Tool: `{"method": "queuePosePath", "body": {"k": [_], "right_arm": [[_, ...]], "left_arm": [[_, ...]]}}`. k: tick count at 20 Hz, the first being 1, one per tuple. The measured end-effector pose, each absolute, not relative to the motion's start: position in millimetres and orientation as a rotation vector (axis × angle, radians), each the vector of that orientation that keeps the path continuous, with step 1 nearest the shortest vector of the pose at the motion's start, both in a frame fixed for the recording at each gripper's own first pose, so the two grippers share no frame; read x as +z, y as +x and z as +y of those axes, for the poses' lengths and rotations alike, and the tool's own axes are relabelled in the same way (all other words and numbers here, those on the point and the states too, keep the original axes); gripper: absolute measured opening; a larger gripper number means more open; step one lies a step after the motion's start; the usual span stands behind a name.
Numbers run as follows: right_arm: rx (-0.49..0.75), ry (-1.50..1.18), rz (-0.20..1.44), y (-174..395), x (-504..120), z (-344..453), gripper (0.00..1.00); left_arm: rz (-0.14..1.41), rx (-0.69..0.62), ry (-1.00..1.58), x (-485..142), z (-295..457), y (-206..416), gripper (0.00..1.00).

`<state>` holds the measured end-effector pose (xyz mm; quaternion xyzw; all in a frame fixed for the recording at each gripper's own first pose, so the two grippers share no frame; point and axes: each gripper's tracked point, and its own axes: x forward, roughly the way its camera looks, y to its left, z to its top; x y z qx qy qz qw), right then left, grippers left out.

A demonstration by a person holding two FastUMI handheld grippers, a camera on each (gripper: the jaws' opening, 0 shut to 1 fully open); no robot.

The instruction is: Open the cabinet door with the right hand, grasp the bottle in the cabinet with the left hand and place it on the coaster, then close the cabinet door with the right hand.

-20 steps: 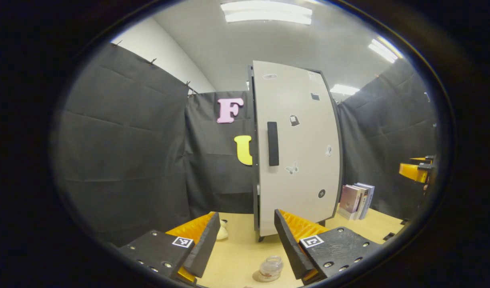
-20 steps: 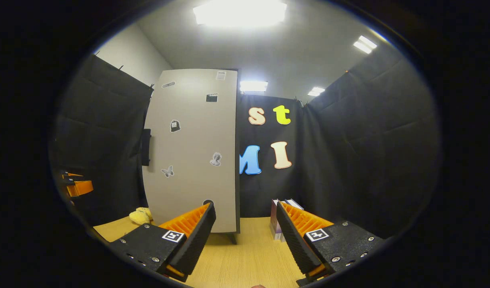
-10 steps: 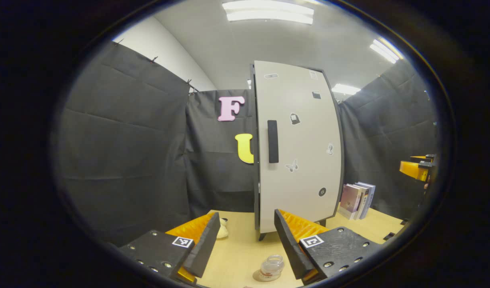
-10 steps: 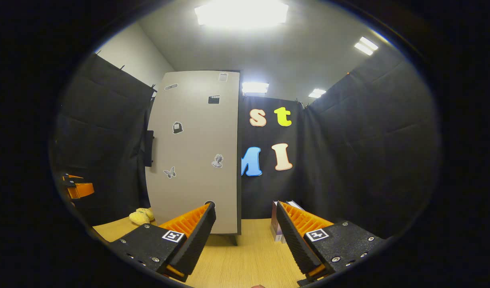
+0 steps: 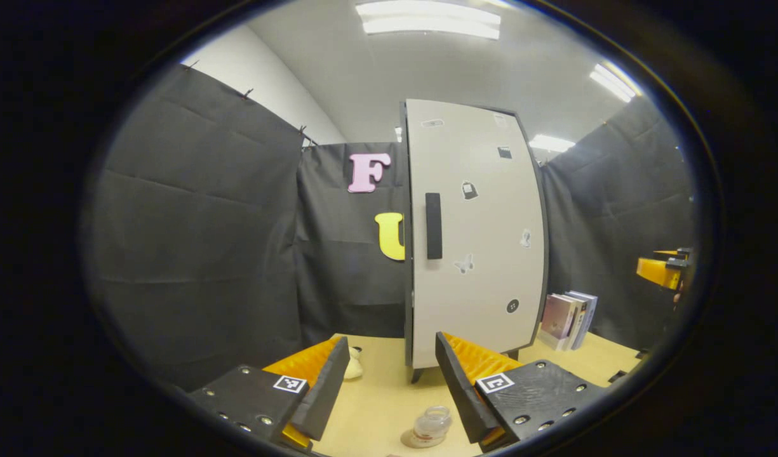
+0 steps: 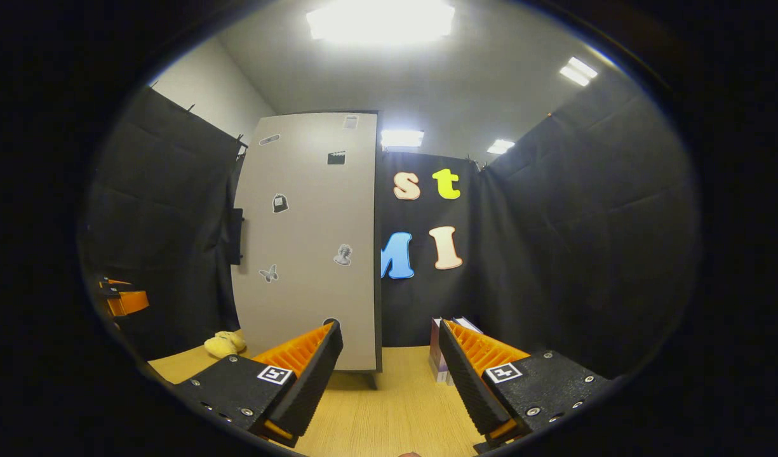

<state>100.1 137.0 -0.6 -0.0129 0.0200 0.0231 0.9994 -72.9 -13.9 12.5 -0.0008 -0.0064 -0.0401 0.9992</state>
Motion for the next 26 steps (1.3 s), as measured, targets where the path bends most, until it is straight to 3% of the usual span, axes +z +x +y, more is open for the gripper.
{"method": "queuePosePath", "body": {"k": [8,14,15,26], "right_arm": [[0.053,-0.028,0.04,102.6,-0.5,141.0,0.94],[0.056,-0.023,0.024,103.6,3.7,143.6,0.94],[0.058,-0.023,0.02,103.8,4.3,144.7,0.94],[0.05,-0.018,0.022,108.1,0.8,143.8,0.94]], "left_arm": [[-0.011,-0.073,-0.004,10.6,-10.9,-71.1,0.78],[-0.02,-0.072,-0.008,14.7,-9.6,-70.9,0.85],[-0.02,-0.072,-0.009,14.6,-9.6,-71.0,0.81],[-0.011,-0.073,-0.007,10.0,-8.4,-65.4,0.81]]}}
